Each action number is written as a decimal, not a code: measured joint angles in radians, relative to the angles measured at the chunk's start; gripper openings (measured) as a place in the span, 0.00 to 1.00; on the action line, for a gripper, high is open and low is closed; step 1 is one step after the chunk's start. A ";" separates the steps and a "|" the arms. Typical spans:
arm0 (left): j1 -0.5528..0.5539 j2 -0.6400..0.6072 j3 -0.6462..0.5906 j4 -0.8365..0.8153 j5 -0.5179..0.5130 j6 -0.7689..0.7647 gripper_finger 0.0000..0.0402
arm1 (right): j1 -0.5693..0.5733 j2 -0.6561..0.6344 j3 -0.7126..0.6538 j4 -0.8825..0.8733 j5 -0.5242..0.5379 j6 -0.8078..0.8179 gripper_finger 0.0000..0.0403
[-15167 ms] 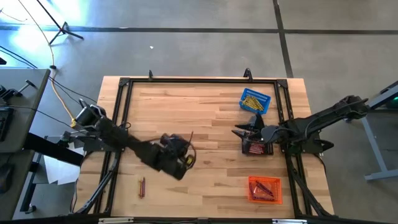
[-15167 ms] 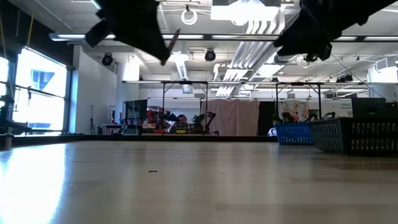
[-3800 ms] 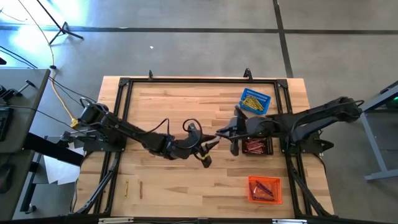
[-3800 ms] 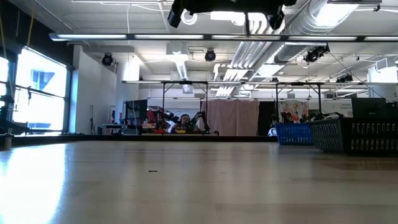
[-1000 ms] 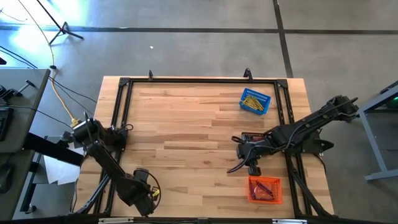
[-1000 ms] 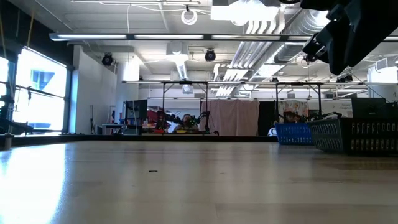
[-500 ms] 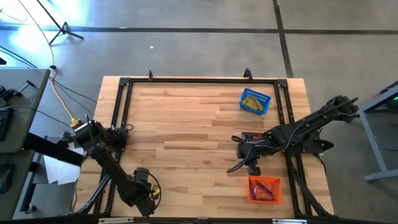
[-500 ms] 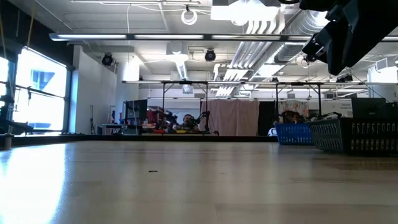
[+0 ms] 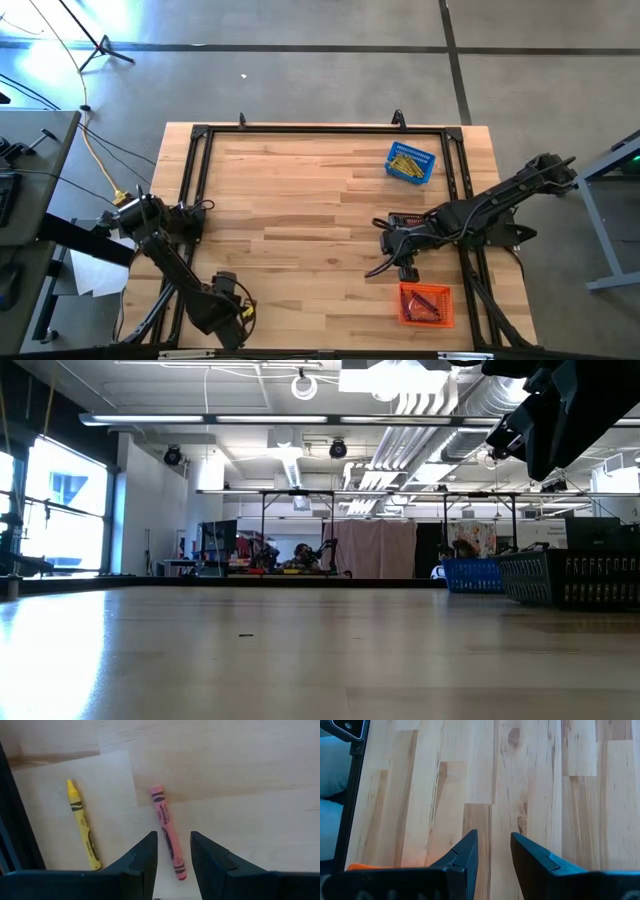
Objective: Sort crayons
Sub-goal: Put the red crayon into the black bin
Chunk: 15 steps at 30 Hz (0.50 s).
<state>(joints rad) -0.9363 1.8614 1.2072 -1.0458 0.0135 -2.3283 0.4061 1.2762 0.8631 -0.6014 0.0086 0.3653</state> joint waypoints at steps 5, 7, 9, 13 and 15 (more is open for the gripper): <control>0.002 0.005 0.000 0.000 0.000 0.000 0.26 | 0.000 0.000 0.000 0.000 0.000 0.000 0.25; 0.004 0.023 0.000 0.001 0.001 0.000 0.26 | 0.000 0.000 0.000 0.001 0.000 0.000 0.25; 0.006 0.045 0.000 0.008 0.007 0.000 0.26 | 0.000 0.000 0.000 0.001 0.000 0.000 0.25; 0.007 0.074 0.002 0.044 0.007 0.000 0.26 | 0.000 0.000 0.000 0.001 0.000 0.000 0.25; 0.007 0.082 0.003 0.053 0.003 0.000 0.26 | 0.000 0.000 0.000 0.002 0.000 0.000 0.25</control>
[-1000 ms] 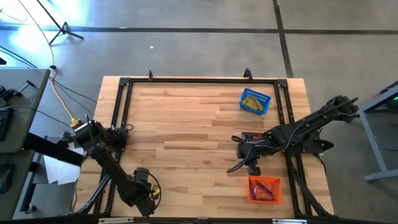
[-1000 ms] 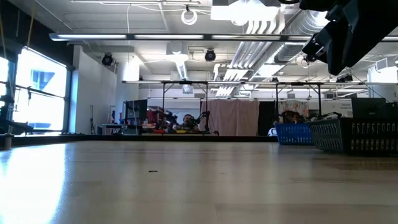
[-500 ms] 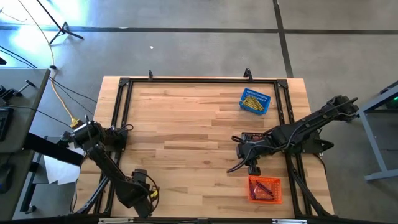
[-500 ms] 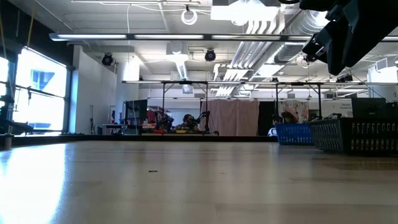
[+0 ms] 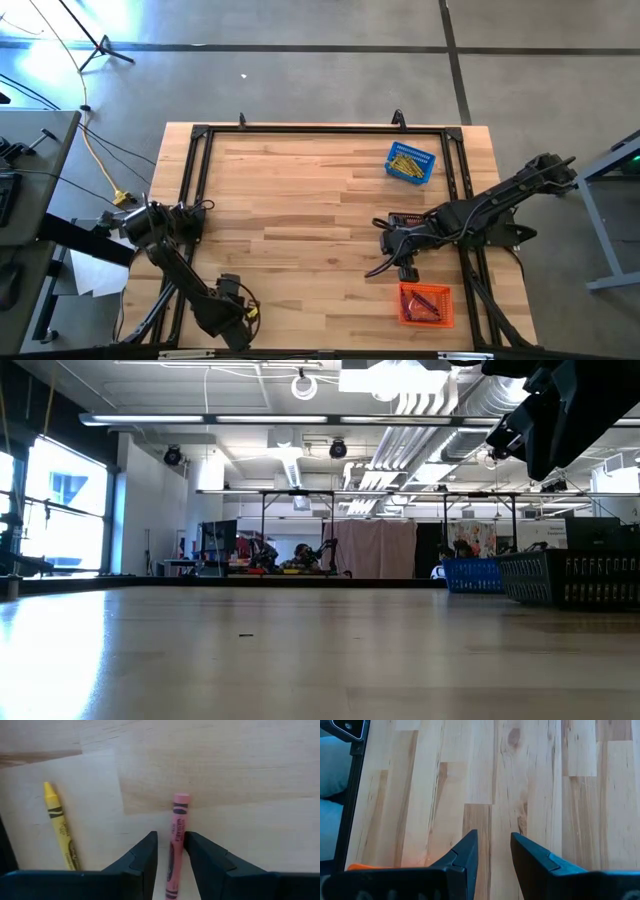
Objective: Sort crayons
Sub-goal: Put the red crayon into the black bin
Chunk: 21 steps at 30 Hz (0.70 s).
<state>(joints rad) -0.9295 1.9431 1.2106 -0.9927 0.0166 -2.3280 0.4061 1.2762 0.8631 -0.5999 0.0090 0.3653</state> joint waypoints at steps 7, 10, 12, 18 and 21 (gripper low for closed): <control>0.005 0.003 0.001 0.009 -0.004 0.003 0.09 | 0.000 0.000 0.000 0.025 0.000 0.000 0.25; 0.013 0.003 0.000 0.005 0.001 0.007 0.02 | 0.000 0.000 0.000 0.034 0.000 -0.006 0.25; 0.019 0.003 0.000 0.006 -0.004 0.018 0.02 | 0.000 0.000 0.000 0.043 0.005 -0.005 0.25; 0.042 -0.016 -0.005 -0.004 -0.136 0.059 0.01 | 0.000 0.000 0.000 0.114 0.172 0.047 0.25; 0.076 -0.052 -0.006 -0.024 -0.388 0.102 0.00 | 0.000 0.000 -0.003 0.168 0.323 0.090 0.25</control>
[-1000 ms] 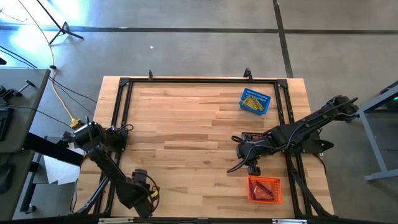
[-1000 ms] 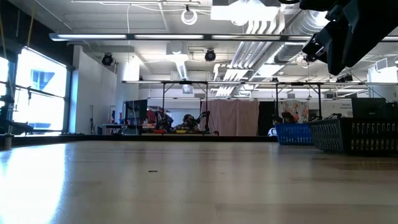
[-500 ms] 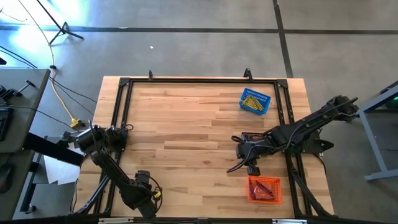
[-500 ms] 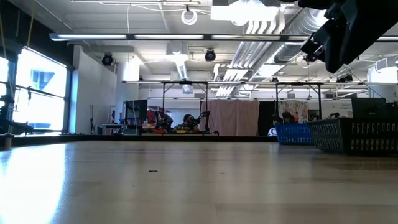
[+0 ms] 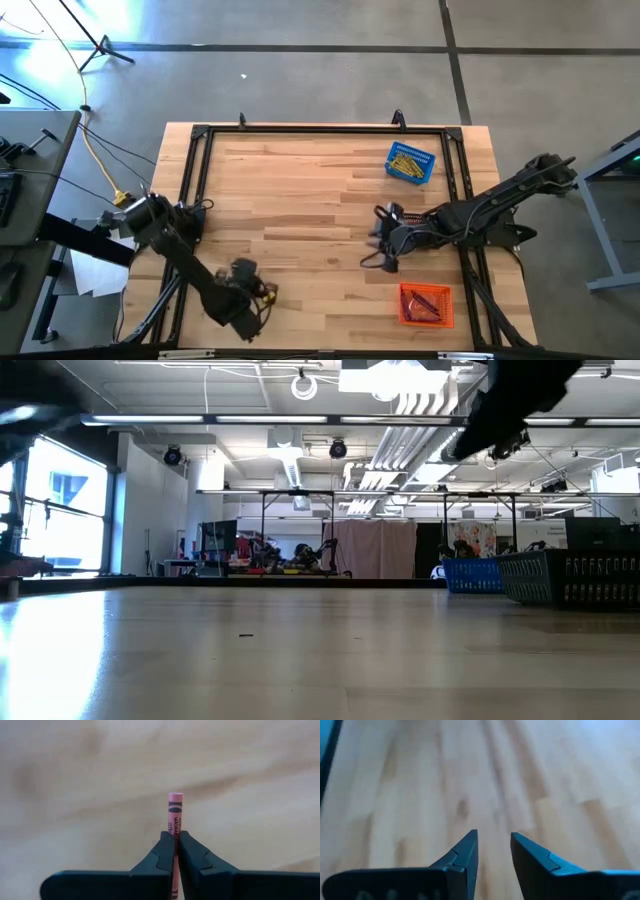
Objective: Sort crayons
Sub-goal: Put the red crayon into the black bin
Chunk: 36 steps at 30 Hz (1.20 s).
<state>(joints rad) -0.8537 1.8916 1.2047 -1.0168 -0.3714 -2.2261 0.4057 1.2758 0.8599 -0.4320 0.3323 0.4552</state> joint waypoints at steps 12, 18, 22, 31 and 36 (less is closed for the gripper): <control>0.123 -0.096 0.001 0.065 -0.733 0.369 0.00 | -0.085 0.000 -0.279 0.587 0.075 0.101 0.25; 0.215 -0.096 0.002 0.177 -0.794 0.515 0.00 | -0.085 0.000 -0.423 1.004 0.086 0.034 0.25; 0.287 -0.096 0.002 0.286 -0.831 0.631 0.00 | -0.086 0.000 -0.440 1.034 0.181 0.034 0.25; 0.423 -0.096 0.002 0.746 -0.709 1.111 0.00 | -0.166 0.000 -0.441 1.050 0.051 0.016 0.27; 0.457 -0.096 0.002 1.012 -0.591 1.417 0.00 | -0.196 0.000 -0.441 1.122 -0.159 0.010 0.34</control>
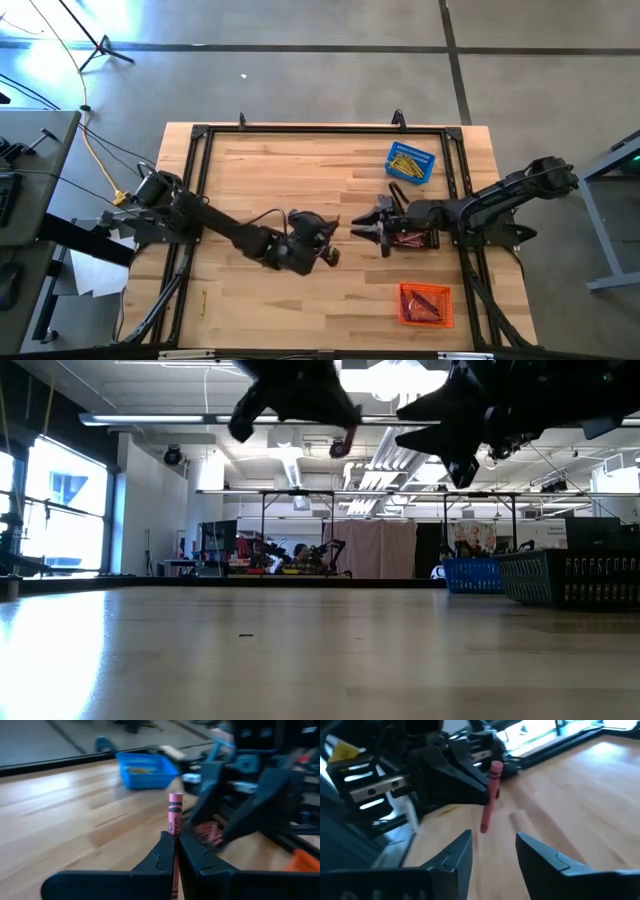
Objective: Sort crayons
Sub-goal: Put the red crayon into the black bin
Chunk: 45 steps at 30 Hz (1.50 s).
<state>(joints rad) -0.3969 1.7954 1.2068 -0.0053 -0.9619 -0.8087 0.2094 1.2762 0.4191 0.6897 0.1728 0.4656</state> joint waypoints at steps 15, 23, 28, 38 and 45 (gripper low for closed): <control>0.013 0.000 0.000 0.215 0.063 0.167 0.00 | 0.007 0.000 0.000 0.095 -0.045 0.005 0.43; 0.025 0.000 0.000 0.227 0.063 0.168 0.00 | 0.050 0.033 0.000 0.128 -0.004 -0.002 0.43; 0.025 -0.001 0.001 0.244 0.069 0.185 0.00 | 0.055 0.107 0.000 0.217 0.029 0.005 0.43; 0.024 -0.001 0.001 0.244 0.112 0.182 0.00 | 0.052 0.269 0.116 0.280 0.022 -0.045 0.43; 0.004 -0.001 0.001 0.241 0.125 0.185 0.00 | 0.052 0.292 0.188 0.184 0.037 -0.074 0.39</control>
<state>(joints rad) -0.3931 1.7947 1.2079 0.2357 -0.8367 -0.6240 0.2619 1.5681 0.6073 0.8737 0.2098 0.3916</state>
